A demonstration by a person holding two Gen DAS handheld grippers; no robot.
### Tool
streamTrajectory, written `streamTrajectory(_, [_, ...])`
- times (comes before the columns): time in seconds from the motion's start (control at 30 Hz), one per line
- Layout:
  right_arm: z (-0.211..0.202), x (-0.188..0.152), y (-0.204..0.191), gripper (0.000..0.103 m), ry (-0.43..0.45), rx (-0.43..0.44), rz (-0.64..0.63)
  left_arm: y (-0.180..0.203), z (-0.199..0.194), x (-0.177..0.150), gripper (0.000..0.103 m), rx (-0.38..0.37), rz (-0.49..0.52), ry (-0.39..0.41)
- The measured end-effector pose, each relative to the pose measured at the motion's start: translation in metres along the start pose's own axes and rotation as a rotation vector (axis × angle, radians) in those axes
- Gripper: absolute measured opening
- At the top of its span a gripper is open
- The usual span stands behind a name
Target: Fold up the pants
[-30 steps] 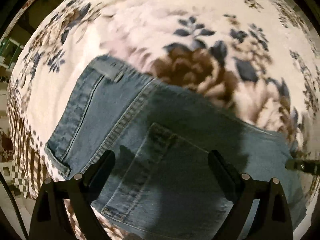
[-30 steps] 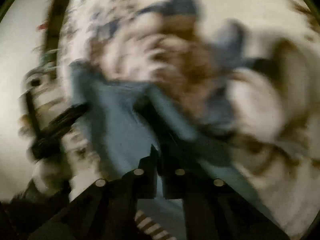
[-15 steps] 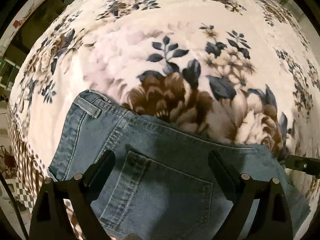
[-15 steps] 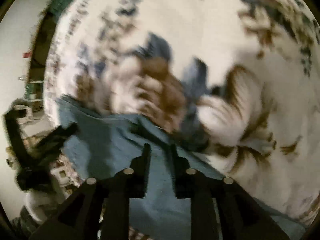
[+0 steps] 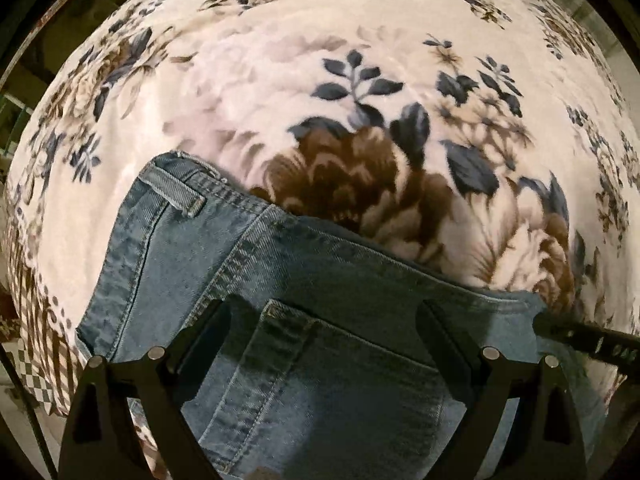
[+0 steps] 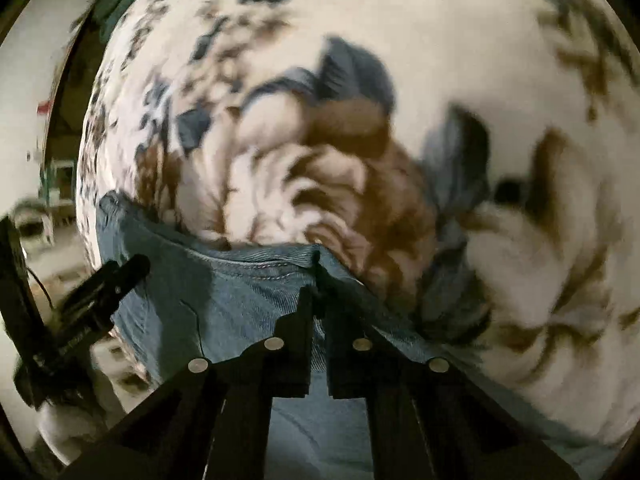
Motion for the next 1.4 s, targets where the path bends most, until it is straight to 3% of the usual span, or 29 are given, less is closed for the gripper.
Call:
streamTrajectory(0.07, [-0.004,0.001,-0.008,0.009,-0.018,0.050,0.009,-0.005,-0.002,0.001,0.095,-0.010,0.002,0.012])
streamTrajectory(0.13, [-0.033,-0.002,0.002,0.021,0.010,0.012,0.023,-0.005,-0.008,-0.002,0.095,-0.019,0.015,0.025])
streamTrajectory(0.2, [-0.066,-0.012,0.013,0.056,0.072,-0.100,-0.030,-0.003,-0.014,-0.008,0.095,-0.031,0.031,0.031])
streamTrajectory(0.27, [-0.074,-0.030,0.021,0.065,0.052,-0.177,-0.055,0.003,-0.017,-0.015,0.095,-0.045,0.050,0.032])
streamTrajectory(0.37, [-0.064,-0.050,0.029,0.063,-0.019,-0.248,-0.103,0.013,-0.017,-0.025,0.095,-0.057,0.080,0.028])
streamTrajectory(0.43, [-0.052,-0.053,0.043,0.044,-0.032,-0.338,-0.148,0.022,-0.016,-0.032,0.095,-0.059,0.101,0.016])
streamTrajectory(0.47, [-0.045,-0.050,0.053,0.019,-0.028,-0.405,-0.150,0.023,-0.014,-0.035,0.095,-0.061,0.112,0.012])
streamTrajectory(0.5, [-0.041,-0.046,0.064,0.017,-0.016,-0.425,-0.117,0.024,-0.012,-0.037,0.095,-0.059,0.126,0.012])
streamTrajectory(0.6, [-0.045,-0.038,0.089,0.016,0.052,-0.345,0.082,0.028,-0.009,-0.045,0.095,-0.061,0.154,0.006])
streamTrajectory(0.73, [-0.084,-0.058,0.089,0.018,0.153,-0.252,0.203,0.033,-0.019,-0.053,0.095,-0.063,0.195,0.026])
streamTrajectory(0.77, [-0.100,-0.070,0.091,0.021,0.191,-0.201,0.257,0.035,-0.025,-0.055,0.095,-0.068,0.200,0.035])
streamTrajectory(0.83, [-0.135,-0.100,0.099,0.045,0.307,-0.110,0.352,0.044,-0.039,-0.061,0.095,-0.088,0.217,0.058])
streamTrajectory(0.87, [-0.152,-0.117,0.106,0.070,0.380,-0.083,0.393,0.052,-0.048,-0.065,0.095,-0.101,0.236,0.072])
streamTrajectory(0.9, [-0.170,-0.138,0.116,0.079,0.459,-0.066,0.435,0.061,-0.056,-0.069,0.095,-0.115,0.255,0.085])
streamTrajectory(1.0, [-0.208,-0.219,0.166,0.079,0.606,-0.084,0.614,0.093,-0.075,-0.087,0.095,-0.162,0.300,0.093])
streamTrajectory(1.13, [-0.216,-0.333,0.241,0.079,0.687,-0.097,0.892,0.139,-0.080,-0.120,0.095,-0.156,0.337,0.080])
streamTrajectory(1.2, [-0.210,-0.383,0.280,0.079,0.688,-0.126,1.013,0.165,-0.076,-0.138,0.095,-0.154,0.343,0.056])
streamTrajectory(1.3, [-0.204,-0.431,0.330,0.079,0.715,-0.138,1.119,0.201,-0.068,-0.164,0.095,-0.161,0.352,0.014])
streamTrajectory(1.4, [-0.202,-0.456,0.368,0.079,0.752,-0.108,1.190,0.239,-0.063,-0.193,0.095,-0.147,0.381,-0.016])
Point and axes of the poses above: each gripper's, at about its wrist camera, not at the fingertips, and z roughly the way its jaws point, y to its right, x to its top, the point moved 8 cm from there along z, roughly the way its jaws point, and after that the axes turned 1 degree about y, right-handed, at the moved point
